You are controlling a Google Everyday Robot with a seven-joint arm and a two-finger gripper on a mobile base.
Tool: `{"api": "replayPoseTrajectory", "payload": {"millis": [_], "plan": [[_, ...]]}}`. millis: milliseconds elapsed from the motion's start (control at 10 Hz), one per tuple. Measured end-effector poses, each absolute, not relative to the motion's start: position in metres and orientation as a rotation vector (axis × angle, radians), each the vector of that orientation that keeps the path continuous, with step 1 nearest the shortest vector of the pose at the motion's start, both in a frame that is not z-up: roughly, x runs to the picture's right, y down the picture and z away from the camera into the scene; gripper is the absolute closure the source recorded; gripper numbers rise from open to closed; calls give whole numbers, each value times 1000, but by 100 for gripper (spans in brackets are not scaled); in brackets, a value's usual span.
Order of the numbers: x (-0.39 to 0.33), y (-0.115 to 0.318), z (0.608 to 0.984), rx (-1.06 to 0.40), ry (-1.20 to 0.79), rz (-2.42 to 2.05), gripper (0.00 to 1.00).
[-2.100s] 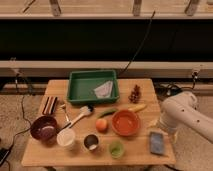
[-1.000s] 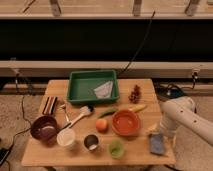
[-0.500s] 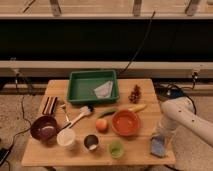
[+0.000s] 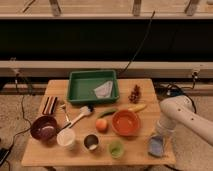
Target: Place sponge in metal cup
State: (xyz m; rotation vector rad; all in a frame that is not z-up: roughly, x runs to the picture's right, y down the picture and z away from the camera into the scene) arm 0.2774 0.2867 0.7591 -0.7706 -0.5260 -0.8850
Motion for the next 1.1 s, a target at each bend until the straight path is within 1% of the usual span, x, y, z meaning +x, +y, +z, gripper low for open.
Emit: {"api": "replayPoseTrajectory", "payload": {"millis": [300,500,700,1100], "plan": [[243,259,729,-712,-535,-935,100],[217,227,699,-648,-546,-987,100],[186,207,680,-604,-571,-1032,100],[183,206,679,-601,-572,-1037,100]]}}
